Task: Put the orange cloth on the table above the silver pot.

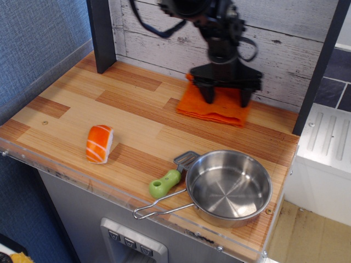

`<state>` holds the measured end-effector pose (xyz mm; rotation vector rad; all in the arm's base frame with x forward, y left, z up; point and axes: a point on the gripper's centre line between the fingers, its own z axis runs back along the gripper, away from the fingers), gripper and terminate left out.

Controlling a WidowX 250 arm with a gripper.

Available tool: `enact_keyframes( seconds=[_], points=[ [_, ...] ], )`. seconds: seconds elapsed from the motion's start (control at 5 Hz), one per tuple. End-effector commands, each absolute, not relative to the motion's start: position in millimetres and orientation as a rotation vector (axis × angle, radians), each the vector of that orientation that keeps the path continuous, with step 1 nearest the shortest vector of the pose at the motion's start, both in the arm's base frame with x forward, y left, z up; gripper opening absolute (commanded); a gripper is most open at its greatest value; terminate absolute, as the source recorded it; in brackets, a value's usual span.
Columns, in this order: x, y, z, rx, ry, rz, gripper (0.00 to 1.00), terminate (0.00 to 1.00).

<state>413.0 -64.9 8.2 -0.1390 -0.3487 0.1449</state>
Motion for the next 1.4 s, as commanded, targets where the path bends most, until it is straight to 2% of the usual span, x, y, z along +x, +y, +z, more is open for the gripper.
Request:
enact_keyframes(
  seconds=[0.0,0.2,0.4,0.8,1.2],
  points=[
    [391,-130,-8,-0.158,-0.290,0.043,1.00,0.00],
    [384,-141,-5,-0.156,-0.286,0.022,1.00,0.00],
    [375,-136,4,-0.138,-0.304,0.037,1.00,0.00],
    [367,-117,33,-0.101,-0.354,0.086,1.00,0.00],
    [363,-108,58,-0.107,-0.406,0.113,1.00,0.00]
  ],
)
